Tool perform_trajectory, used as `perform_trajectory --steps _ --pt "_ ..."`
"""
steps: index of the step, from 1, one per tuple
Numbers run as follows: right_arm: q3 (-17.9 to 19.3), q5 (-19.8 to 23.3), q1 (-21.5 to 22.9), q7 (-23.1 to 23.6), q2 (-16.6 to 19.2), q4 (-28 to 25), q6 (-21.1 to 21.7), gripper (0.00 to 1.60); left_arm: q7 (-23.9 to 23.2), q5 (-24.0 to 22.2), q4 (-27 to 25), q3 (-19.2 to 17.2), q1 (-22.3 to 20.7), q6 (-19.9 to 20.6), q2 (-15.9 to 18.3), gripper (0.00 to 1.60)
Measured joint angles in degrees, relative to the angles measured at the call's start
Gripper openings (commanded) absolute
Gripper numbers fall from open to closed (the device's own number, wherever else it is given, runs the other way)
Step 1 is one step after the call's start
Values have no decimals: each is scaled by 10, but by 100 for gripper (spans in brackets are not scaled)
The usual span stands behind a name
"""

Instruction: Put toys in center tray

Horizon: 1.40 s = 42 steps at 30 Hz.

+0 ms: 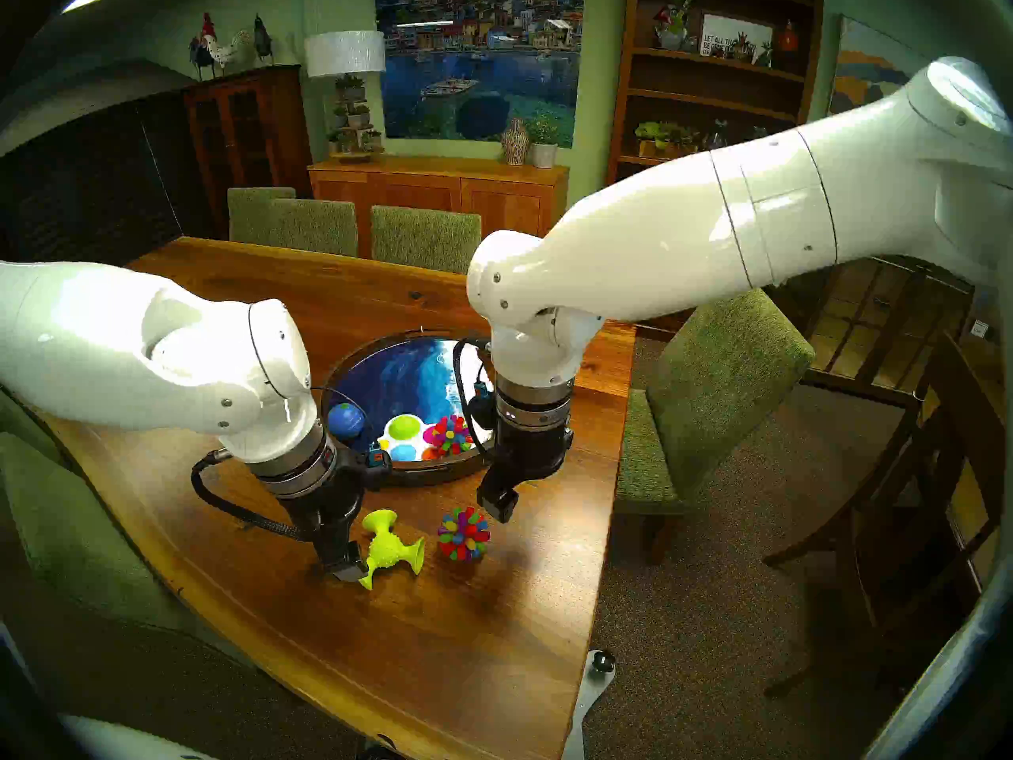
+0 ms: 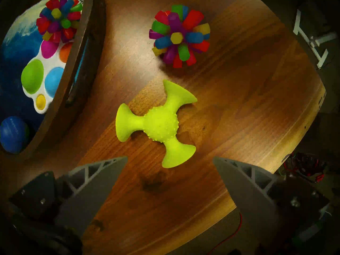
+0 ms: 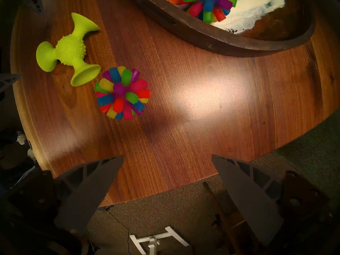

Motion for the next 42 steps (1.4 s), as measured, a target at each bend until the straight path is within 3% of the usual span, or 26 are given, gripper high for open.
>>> perform_trajectory --steps 10,18,27,28,30,31,42 --pt "0 1 0 0 0 0 0 160 33 -24 26 -9 43 -13 -44 160" --pt "0 1 0 0 0 0 0 160 71 -40 26 -5 70 -20 -57 160" --pt "0 1 0 0 0 0 0 160 147 -60 31 3 108 -51 -63 160" --pt "0 1 0 0 0 0 0 160 155 -62 33 3 114 -57 -63 110" --pt "0 1 0 0 0 0 0 160 169 -65 36 3 122 -67 -63 30" --pt "0 1 0 0 0 0 0 160 174 -67 38 3 126 -71 -63 0" --pt "0 1 0 0 0 0 0 160 194 -82 35 1 132 -82 -50 0"
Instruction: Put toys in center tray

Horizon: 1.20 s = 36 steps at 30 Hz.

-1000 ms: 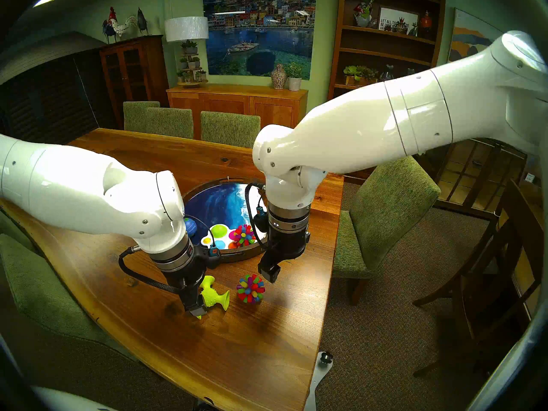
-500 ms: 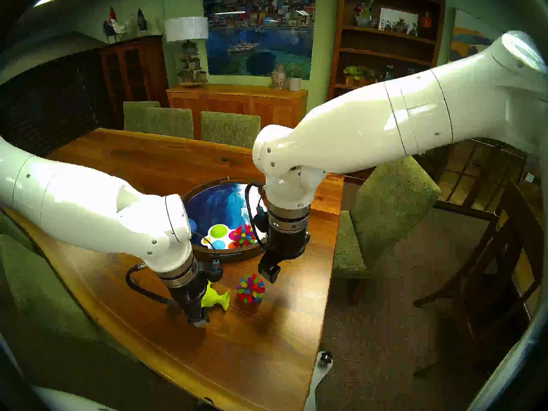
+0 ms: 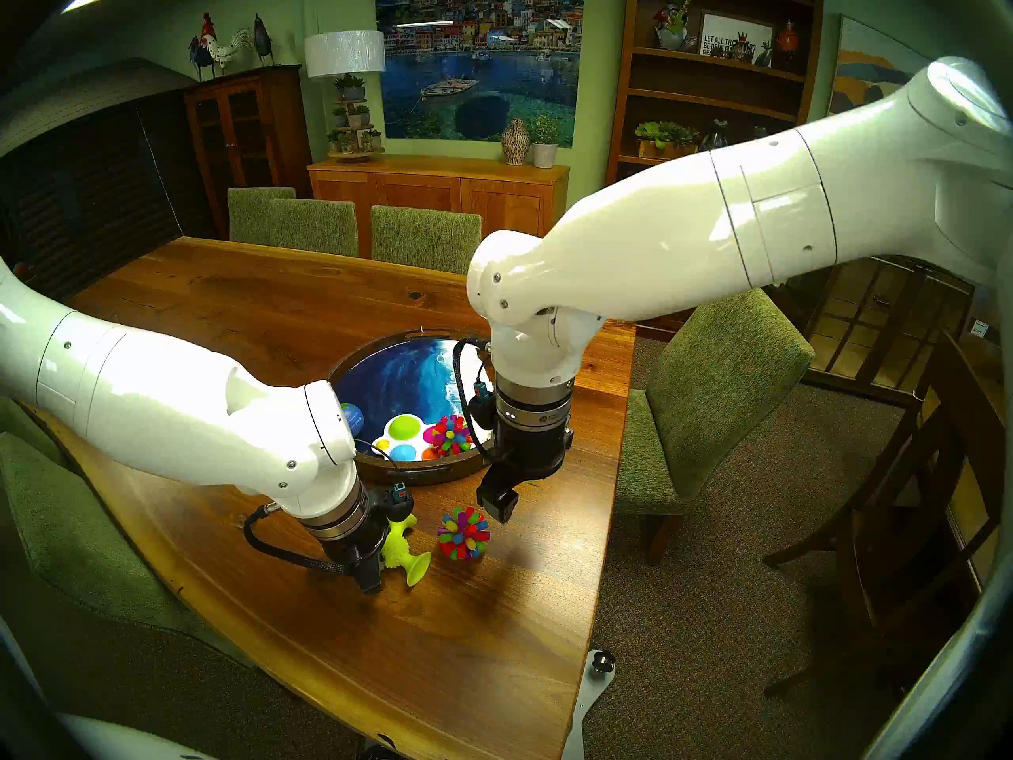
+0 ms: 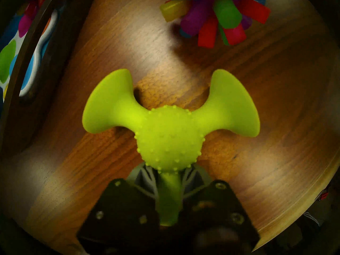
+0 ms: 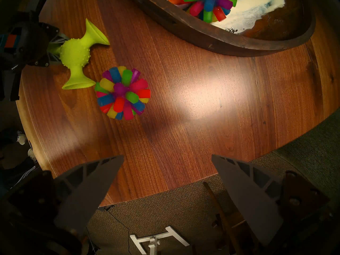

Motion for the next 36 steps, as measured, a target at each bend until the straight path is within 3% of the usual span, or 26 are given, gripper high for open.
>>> perform_trajectory --steps 6,11,18,27,36 --pt "0 0 0 0 0 0 0 160 -12 -3 -17 -8 -22 24 27 0" --pt "0 0 0 0 0 0 0 160 -25 -7 -19 -37 -45 56 54 0" --pt "0 0 0 0 0 0 0 160 -56 -13 21 -64 -76 80 68 0" --pt "0 0 0 0 0 0 0 160 -87 -11 117 -75 -78 84 33 0" --pt "0 0 0 0 0 0 0 160 -108 -4 211 -80 -50 75 -10 0"
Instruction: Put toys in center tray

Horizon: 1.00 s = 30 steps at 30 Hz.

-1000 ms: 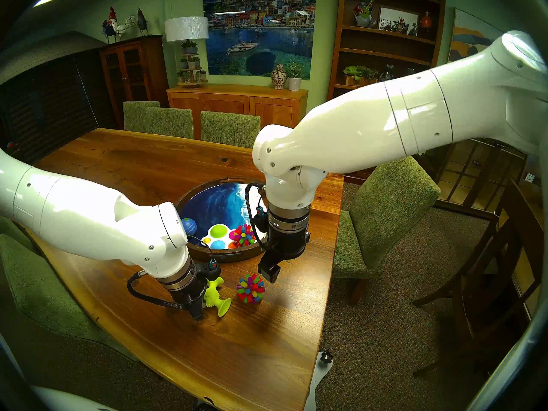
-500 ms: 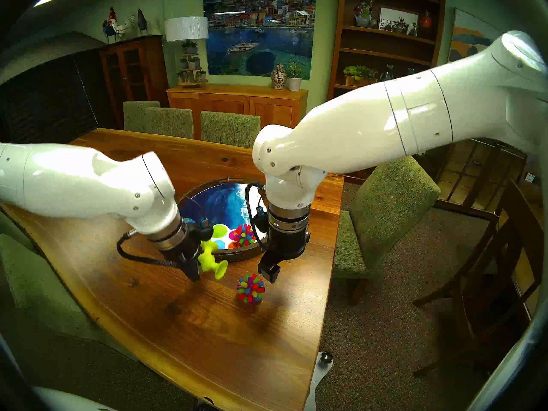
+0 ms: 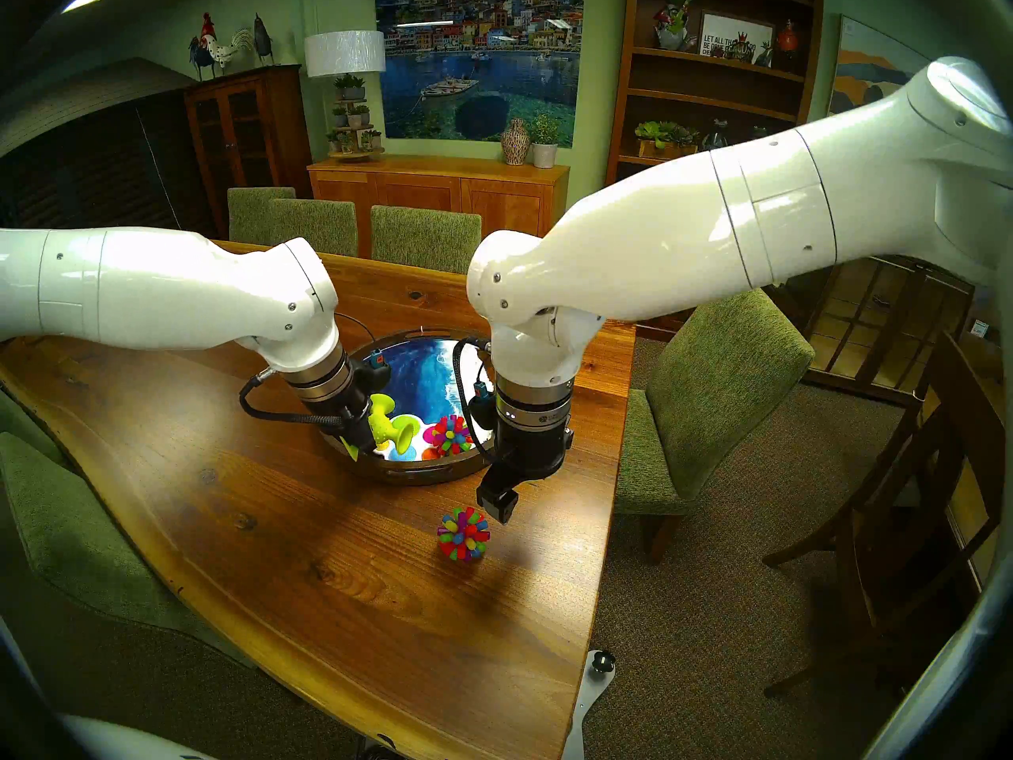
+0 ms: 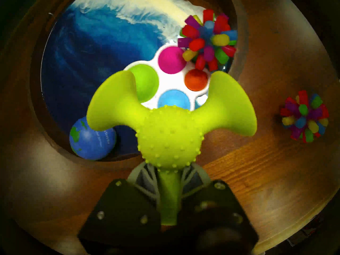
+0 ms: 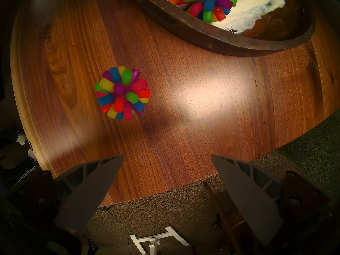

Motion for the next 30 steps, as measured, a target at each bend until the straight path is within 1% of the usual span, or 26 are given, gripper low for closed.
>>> perform_trajectory --steps 2,3,5,7,8,9,10,11,12,13,14,15,18,20,21,23,27,30 --pt "0 0 0 0 0 0 0 160 -4 2 20 0 9 -6 -6 0" --pt "0 0 0 0 0 0 0 160 -7 5 39 0 17 -12 -12 0" --pt "0 0 0 0 0 0 0 160 -8 5 44 0 19 -13 -13 0" --pt "0 0 0 0 0 0 0 160 -14 6 74 -2 32 -22 -21 0" --pt "0 0 0 0 0 0 0 160 -17 6 86 -3 37 -26 -24 4" --pt "0 0 0 0 0 0 0 160 -18 6 91 -3 38 -27 -25 4" --pt "0 0 0 0 0 0 0 160 -19 6 95 -4 40 -28 -26 39" --pt "0 0 0 0 0 0 0 160 -26 6 113 -6 47 -33 -31 87" --pt "0 0 0 0 0 0 0 160 -29 6 122 -7 51 -35 -34 131" --pt "0 0 0 0 0 0 0 160 -33 6 129 -8 54 -37 -36 131" --pt "0 0 0 0 0 0 0 160 -36 6 136 -9 56 -38 -38 160" --pt "0 0 0 0 0 0 0 160 -45 5 151 -12 62 -40 -44 160" --pt "0 0 0 0 0 0 0 160 -63 4 173 -15 71 -41 -53 160" --pt "0 0 0 0 0 0 0 160 -83 3 192 -18 76 -39 -62 160" --pt "0 0 0 0 0 0 0 160 -101 3 206 -19 80 -35 -70 160" --pt "0 0 0 0 0 0 0 160 -113 4 213 -20 80 -30 -73 160" --pt "0 0 0 0 0 0 0 160 -151 19 209 -20 76 -14 -76 160" --pt "0 0 0 0 0 0 0 160 -169 36 178 -21 63 -2 -66 160"
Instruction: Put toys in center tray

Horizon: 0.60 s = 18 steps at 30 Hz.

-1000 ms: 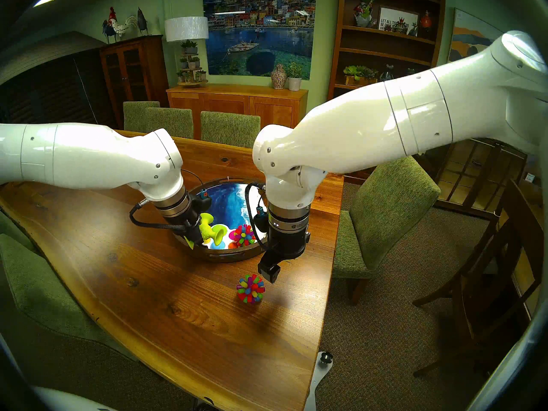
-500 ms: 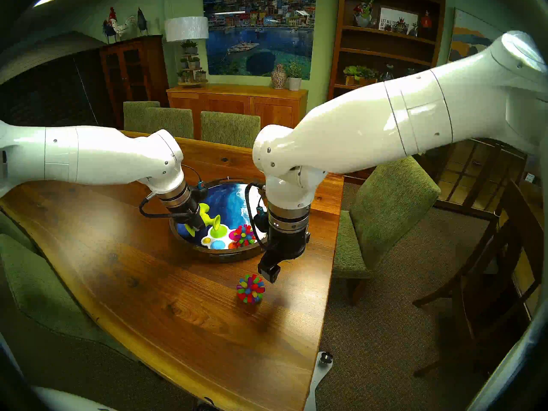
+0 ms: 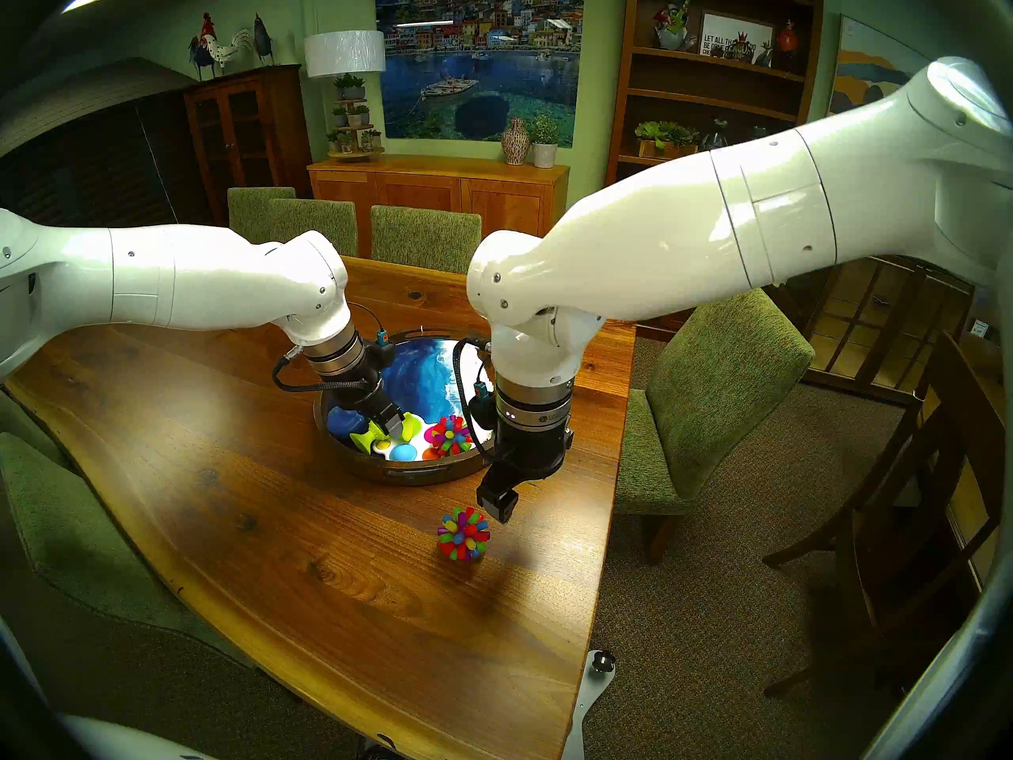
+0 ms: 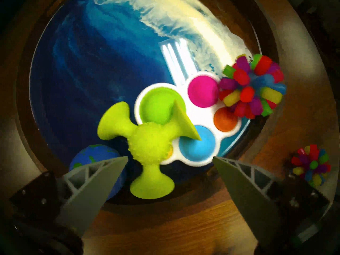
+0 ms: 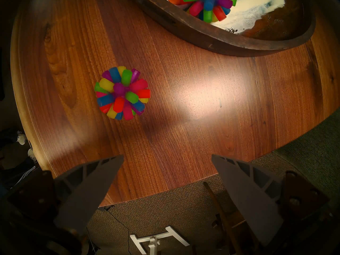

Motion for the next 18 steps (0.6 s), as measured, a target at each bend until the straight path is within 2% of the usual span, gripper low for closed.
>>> perform_trajectory --steps 10,18 --pt "0 0 0 0 0 0 0 160 -13 45 -112 -7 -41 11 63 160" --pt "0 0 0 0 0 0 0 160 -19 69 -198 55 -76 11 118 160"
